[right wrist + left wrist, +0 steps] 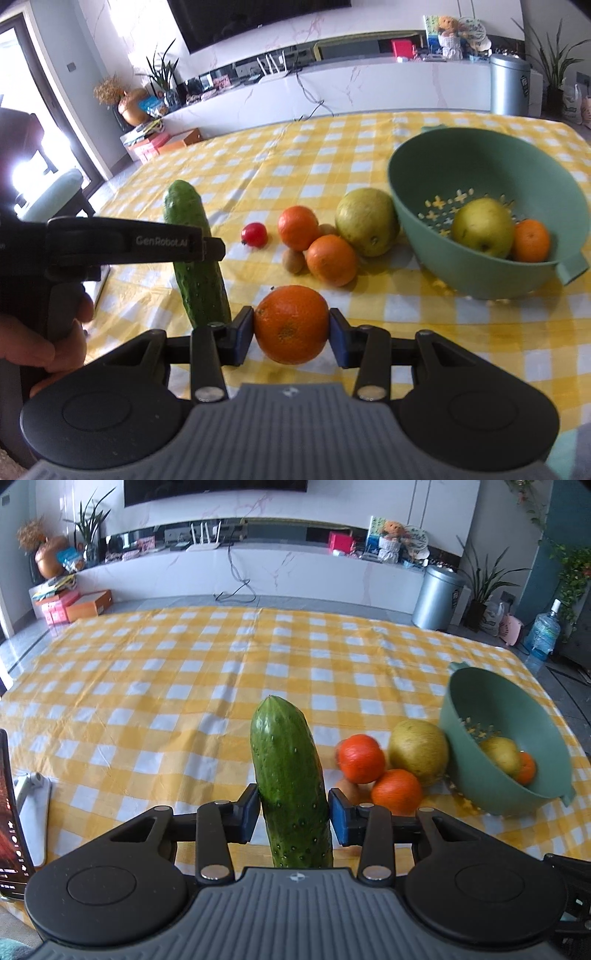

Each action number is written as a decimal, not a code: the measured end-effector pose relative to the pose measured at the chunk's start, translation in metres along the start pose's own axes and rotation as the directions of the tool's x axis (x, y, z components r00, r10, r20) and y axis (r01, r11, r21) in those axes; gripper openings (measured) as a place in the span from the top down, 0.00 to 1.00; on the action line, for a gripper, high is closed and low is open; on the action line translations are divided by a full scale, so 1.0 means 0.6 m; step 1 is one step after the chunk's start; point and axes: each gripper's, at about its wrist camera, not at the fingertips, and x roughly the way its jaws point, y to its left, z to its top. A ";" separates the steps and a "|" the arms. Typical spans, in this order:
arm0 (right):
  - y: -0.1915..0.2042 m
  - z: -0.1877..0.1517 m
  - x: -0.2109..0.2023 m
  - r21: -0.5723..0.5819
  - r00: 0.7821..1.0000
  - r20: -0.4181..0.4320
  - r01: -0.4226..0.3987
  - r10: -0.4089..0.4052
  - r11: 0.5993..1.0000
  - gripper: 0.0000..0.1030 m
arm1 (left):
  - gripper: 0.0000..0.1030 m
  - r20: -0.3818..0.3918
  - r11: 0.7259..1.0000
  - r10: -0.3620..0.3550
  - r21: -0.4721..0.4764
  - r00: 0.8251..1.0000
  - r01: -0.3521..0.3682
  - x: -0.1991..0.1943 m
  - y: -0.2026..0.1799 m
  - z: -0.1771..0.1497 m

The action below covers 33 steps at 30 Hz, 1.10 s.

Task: Organize fruits
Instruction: 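Lift the cucumber and orange and carry both toward the green colander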

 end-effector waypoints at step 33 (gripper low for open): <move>-0.105 0.046 -0.161 0.029 0.973 0.217 0.073 -0.078 0.997 0.61 | 0.61 0.173 0.968 -0.234 0.132 0.957 0.213 -0.127 -0.162 0.082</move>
